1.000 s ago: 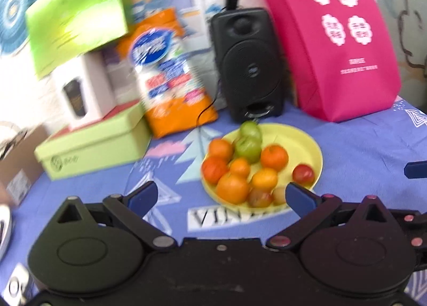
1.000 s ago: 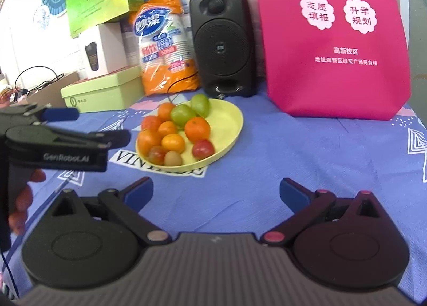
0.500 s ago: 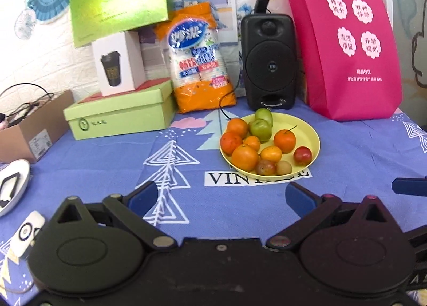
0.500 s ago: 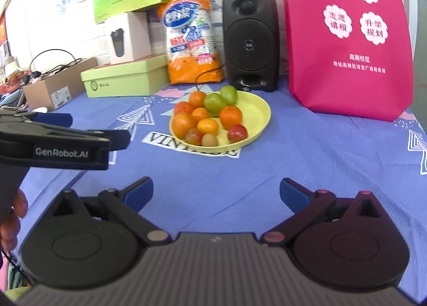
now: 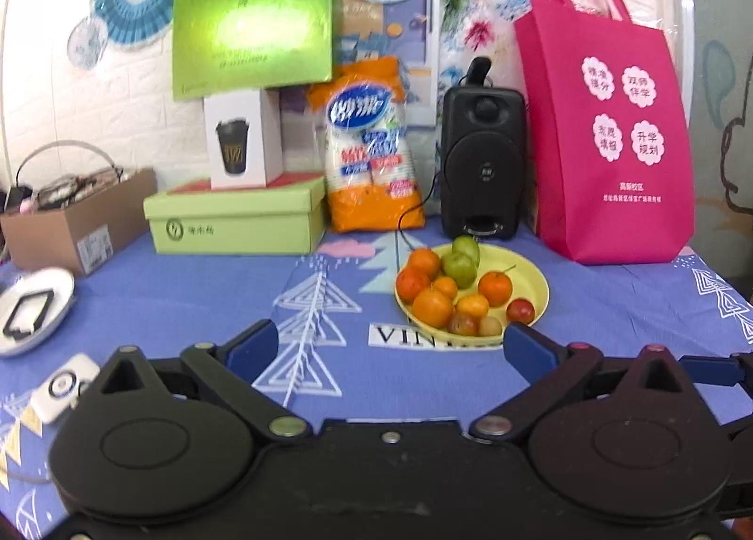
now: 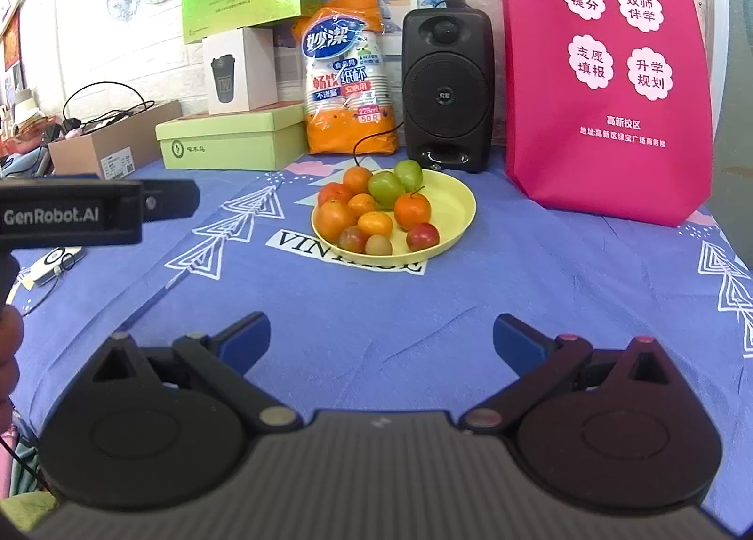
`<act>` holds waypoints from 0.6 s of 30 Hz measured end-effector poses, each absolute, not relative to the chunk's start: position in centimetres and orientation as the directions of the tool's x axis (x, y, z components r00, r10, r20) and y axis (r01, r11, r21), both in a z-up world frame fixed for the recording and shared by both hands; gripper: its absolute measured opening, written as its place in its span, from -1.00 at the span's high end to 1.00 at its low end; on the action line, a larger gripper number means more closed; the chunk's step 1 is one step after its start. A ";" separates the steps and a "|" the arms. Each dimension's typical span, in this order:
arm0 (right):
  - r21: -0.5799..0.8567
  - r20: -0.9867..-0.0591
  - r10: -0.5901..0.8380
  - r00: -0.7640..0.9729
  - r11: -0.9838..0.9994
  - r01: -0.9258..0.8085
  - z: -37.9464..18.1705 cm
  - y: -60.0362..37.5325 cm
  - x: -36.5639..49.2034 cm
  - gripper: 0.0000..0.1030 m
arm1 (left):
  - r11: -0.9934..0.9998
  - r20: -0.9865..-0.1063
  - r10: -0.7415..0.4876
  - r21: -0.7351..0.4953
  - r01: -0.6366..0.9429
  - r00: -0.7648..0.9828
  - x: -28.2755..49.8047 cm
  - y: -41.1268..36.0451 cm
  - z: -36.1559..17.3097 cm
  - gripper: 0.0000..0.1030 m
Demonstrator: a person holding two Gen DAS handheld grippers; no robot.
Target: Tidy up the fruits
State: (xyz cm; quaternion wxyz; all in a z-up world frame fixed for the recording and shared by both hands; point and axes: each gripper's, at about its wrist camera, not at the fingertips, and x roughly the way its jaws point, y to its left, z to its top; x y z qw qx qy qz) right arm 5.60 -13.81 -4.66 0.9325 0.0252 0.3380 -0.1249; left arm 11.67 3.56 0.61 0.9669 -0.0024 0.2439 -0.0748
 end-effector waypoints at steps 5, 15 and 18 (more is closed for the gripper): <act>-0.047 -0.633 -0.211 0.744 0.971 0.235 -4.5 -13.4 5.3 -1.00 | 0.987 -0.477 -0.155 -0.045 0.151 0.865 11.4 3.5 0.2 -1.00; -0.054 -0.621 -0.219 0.753 0.970 0.237 -4.2 -12.8 4.9 -1.00 | 0.990 -0.512 -0.133 -0.021 0.143 0.848 11.3 3.0 -0.3 -1.00; -0.057 -0.621 -0.220 0.753 0.970 0.237 -4.1 -12.6 4.8 -1.00 | 0.988 -0.489 -0.143 -0.017 0.155 0.860 10.8 3.0 -0.2 -1.00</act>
